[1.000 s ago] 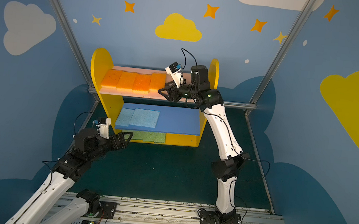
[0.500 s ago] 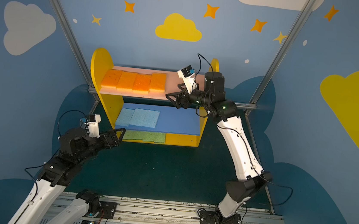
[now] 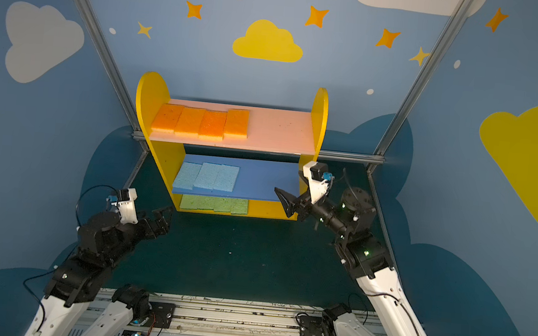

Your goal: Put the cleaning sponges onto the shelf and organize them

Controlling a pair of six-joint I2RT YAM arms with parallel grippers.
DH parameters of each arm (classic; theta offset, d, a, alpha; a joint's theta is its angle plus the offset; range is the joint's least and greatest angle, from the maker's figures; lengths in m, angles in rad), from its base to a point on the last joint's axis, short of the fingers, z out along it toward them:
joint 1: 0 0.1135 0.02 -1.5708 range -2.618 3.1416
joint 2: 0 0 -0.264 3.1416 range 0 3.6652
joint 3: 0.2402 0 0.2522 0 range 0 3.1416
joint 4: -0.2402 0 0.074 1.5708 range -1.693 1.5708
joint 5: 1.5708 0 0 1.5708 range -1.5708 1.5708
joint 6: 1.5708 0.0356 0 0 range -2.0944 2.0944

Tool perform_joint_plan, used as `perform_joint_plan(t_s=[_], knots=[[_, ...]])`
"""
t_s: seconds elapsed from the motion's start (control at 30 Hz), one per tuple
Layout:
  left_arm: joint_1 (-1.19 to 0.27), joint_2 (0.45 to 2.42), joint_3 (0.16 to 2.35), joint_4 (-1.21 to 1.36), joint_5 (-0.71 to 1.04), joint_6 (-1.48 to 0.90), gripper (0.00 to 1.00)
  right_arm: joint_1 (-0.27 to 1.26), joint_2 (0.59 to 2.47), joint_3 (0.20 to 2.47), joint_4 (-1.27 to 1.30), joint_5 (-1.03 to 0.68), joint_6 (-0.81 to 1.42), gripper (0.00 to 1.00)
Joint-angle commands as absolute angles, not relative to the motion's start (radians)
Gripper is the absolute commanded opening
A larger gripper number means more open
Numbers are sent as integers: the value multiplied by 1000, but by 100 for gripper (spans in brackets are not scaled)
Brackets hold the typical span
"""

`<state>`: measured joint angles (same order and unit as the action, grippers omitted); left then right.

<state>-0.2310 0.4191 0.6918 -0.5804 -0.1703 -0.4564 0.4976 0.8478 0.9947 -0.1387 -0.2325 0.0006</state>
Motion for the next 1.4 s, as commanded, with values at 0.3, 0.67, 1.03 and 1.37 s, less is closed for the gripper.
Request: perform_joint_plan(t_s=[0.3, 0.67, 1.03, 1.37], knots=[[-197, 548, 541, -434, -359, -328, 99, 445, 722, 403, 273, 549, 80, 92], [48, 816, 356, 62, -332, -203, 99, 313, 1057, 443, 242, 724, 154, 93], [124, 1231, 437, 304, -187, -177, 100, 215, 1288, 344, 643, 700, 155, 94], [122, 1404, 511, 418, -144, -250, 100, 216, 1287, 387, 547, 694, 206, 94]])
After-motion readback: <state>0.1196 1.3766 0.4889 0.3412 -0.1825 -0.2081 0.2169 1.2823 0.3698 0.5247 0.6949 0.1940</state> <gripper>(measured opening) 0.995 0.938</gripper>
